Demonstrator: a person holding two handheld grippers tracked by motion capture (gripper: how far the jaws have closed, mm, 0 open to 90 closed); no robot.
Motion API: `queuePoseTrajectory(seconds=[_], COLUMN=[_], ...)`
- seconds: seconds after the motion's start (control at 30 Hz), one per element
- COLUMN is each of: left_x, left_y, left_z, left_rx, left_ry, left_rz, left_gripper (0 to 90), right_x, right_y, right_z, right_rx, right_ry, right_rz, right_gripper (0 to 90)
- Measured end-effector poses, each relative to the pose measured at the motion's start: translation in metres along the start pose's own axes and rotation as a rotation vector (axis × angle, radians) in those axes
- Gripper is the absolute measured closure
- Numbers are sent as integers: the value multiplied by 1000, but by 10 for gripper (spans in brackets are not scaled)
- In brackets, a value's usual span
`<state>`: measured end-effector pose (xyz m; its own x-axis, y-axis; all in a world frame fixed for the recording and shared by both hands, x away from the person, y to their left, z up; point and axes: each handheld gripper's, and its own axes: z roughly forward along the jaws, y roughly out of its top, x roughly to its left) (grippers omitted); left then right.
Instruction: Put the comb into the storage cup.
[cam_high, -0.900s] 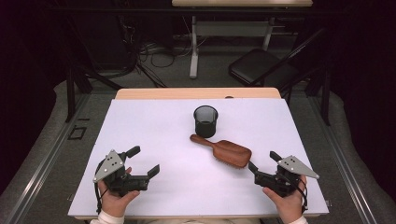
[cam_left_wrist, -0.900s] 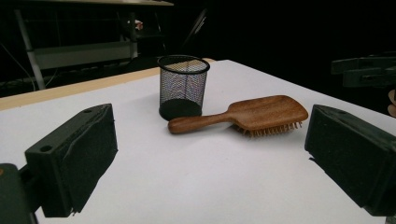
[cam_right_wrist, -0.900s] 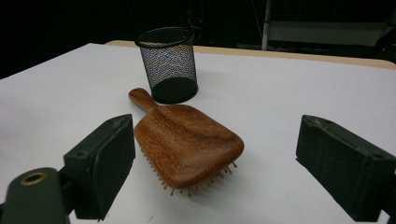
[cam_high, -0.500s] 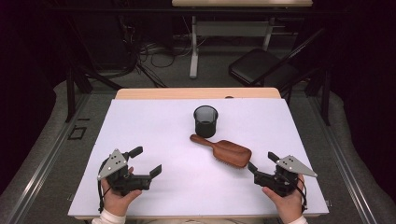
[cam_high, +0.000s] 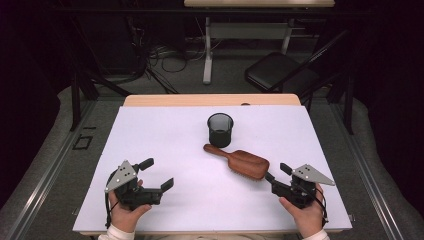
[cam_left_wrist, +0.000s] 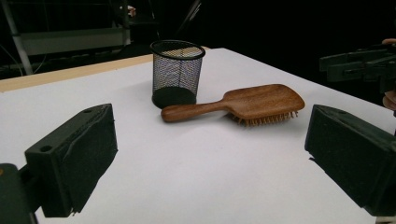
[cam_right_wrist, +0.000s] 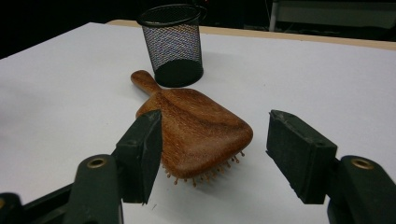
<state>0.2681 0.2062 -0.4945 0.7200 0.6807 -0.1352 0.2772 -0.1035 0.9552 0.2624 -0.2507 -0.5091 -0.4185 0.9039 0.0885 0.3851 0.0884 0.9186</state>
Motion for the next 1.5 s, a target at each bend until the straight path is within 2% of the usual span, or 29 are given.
queuePoseTrajectory(seconds=[0.17,0.27,0.47,0.57,0.83,1.0,1.1,1.3,1.4,1.5], left_x=[0,0,0,1,1,1,1,2,2,2], left_y=[0,0,0,0,0,0,-1,-1,-1,-1], left_z=[1,1,0,0,0,0,0,0,0,0], left_rx=[12,12,10,12,10,11,13,12,14,8], left_ry=[-7,-4,-4,-4,-3,-4,-4,-2,-2,2], left_rz=[-9,-11,-14,-15,-18,-18,-17,-17,-18,-18], left_gripper=[24,24,24,24,24,24,24,24,24,24], right_x=[-2,-3,-1,1,8,9,10,11,14,16], right_y=[8,13,22,27,41,50,56,65,69,72], right_z=[0,2,8,13,29,40,47,62,68,75], right_rx=[18,34,57,54,98,129,149,178,188,207], right_ry=[-21,-14,-5,20,57,84,85,98,94,97], right_rz=[34,48,46,32,16,34,26,57,42,49], right_gripper=[374,375,402,426,437,437,437,455,458,464])
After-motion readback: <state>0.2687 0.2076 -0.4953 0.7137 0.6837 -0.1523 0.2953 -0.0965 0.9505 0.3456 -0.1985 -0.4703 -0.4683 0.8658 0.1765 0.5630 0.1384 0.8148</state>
